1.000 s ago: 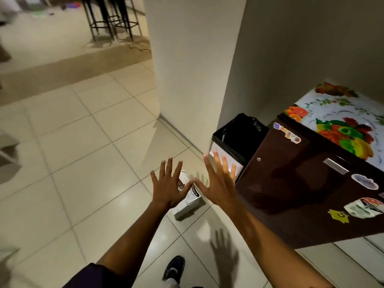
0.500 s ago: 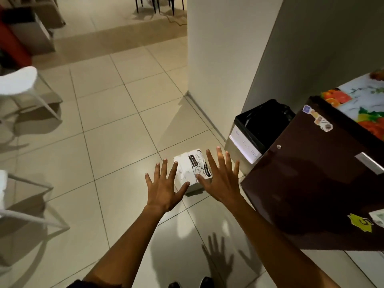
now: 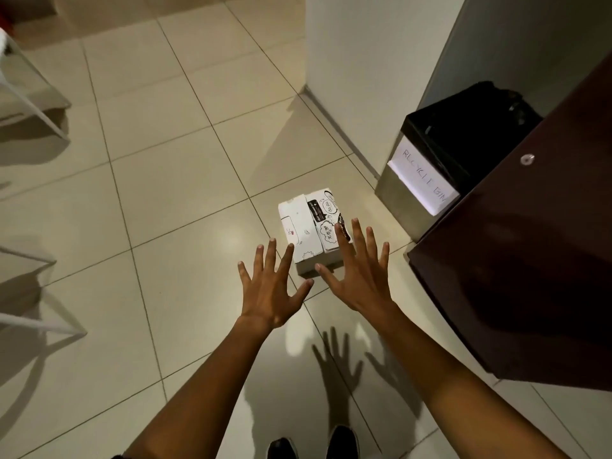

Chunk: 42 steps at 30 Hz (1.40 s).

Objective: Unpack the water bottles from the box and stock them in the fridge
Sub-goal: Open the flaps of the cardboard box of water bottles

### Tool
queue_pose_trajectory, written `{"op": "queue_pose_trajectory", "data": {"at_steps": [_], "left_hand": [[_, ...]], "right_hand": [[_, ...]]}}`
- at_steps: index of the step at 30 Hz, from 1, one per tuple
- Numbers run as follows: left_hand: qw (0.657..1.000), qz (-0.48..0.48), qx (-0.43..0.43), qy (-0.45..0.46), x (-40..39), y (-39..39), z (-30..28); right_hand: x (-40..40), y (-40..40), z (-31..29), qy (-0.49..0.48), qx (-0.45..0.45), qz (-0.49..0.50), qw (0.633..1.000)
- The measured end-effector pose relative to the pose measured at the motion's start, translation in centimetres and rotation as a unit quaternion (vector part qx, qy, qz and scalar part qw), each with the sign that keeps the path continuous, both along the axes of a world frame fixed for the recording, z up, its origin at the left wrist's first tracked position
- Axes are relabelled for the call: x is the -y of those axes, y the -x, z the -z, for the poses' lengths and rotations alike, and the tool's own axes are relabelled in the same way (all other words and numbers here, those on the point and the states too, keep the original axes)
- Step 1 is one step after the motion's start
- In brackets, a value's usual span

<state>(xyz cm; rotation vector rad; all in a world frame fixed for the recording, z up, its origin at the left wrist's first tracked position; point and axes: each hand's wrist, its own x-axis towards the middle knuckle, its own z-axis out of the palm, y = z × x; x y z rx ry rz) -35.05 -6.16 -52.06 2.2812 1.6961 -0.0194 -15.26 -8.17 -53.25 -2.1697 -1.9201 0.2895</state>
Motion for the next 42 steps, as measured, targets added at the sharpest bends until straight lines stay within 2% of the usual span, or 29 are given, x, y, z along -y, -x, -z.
{"op": "queue_pose_trajectory", "data": {"at_steps": [12, 17, 19, 24, 30, 42], "left_hand": [[0.999, 0.031, -0.015, -0.009, -1.7, -2.0, 26.0], [1.0, 0.012, 0.022, -0.019, -2.7, -2.3, 33.0], [0.999, 0.021, 0.023, -0.014, -3.4, -2.6, 34.8], [0.999, 0.032, 0.02, -0.032, -3.6, -3.2, 36.2], [0.999, 0.032, 0.009, -0.012, 0.1, -2.2, 34.0], [0.999, 0.027, -0.004, -0.038, -0.5, -1.4, 31.8]], "right_hand": [[-3.2, -1.5, 24.6, 0.001, 0.047, -0.01, 0.999], [-4.5, -2.0, 29.9, -0.035, 0.055, -0.014, 0.998], [-5.1, -2.3, 31.1, -0.029, 0.085, -0.015, 0.996], [-5.1, -1.9, 32.0, -0.043, 0.1, -0.007, 0.994], [-1.5, -1.3, 30.4, -0.033, 0.064, 0.018, 0.997], [-1.3, -0.7, 29.9, -0.036, 0.027, 0.033, 0.998]]}}
